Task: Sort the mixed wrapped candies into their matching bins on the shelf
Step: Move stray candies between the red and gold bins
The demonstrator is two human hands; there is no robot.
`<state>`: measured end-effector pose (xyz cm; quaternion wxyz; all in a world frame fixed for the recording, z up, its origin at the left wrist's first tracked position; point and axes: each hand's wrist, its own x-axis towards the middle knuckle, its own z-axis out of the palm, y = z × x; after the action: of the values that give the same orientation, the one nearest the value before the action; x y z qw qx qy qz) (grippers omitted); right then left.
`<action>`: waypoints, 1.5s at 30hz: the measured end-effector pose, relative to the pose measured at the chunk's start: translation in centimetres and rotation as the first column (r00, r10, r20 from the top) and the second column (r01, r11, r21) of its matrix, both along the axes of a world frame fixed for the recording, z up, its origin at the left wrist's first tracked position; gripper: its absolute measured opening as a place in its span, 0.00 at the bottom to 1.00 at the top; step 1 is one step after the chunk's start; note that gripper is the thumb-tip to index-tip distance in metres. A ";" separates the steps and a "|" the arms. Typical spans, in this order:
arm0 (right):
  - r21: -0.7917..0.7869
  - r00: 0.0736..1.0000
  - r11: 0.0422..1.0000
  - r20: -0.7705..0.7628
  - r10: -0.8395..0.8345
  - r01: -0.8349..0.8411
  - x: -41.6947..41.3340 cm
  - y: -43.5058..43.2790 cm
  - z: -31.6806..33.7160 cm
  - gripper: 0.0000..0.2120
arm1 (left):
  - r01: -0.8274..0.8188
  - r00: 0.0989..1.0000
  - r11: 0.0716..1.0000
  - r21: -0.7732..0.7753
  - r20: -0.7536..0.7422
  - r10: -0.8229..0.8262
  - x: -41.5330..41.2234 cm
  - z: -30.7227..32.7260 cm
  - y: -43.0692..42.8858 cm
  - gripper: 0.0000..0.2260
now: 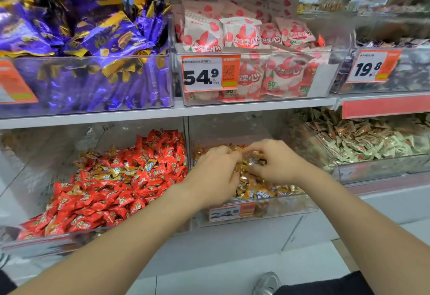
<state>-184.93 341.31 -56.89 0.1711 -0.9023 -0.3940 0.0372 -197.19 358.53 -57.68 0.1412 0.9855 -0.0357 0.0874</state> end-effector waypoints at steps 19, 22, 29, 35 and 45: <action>-0.144 0.741 0.747 0.103 0.664 -0.649 -16.3 22.0 0.7 0.27 | -0.631 0.667 0.668 0.394 -0.164 0.727 -19.2 0.9 18.2 0.13; -0.185 0.687 0.682 0.046 0.725 -0.708 -16.5 24.9 -0.9 0.25 | -0.565 0.665 0.692 0.449 -0.249 0.704 -19.1 0.2 18.2 0.16; -0.372 0.657 0.662 0.162 0.737 -0.651 -16.5 27.8 -3.2 0.25 | -0.676 0.513 0.710 0.198 -0.565 0.646 -17.5 0.7 18.7 0.30; -0.364 0.728 0.734 0.185 0.660 -0.573 -14.6 27.1 -1.2 0.16 | -0.729 0.636 0.667 -0.155 -0.516 0.574 -16.0 -0.3 18.7 0.31; -0.048 0.900 0.916 0.174 0.400 -0.398 -10.3 23.3 1.0 0.19 | -0.424 0.878 0.870 -0.253 -0.353 0.325 -15.3 0.8 22.3 0.35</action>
<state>-195.24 364.58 -55.91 0.1183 -0.8031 -0.5839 -0.0083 -212.50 380.84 -56.91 0.2840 0.9383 0.1946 -0.0320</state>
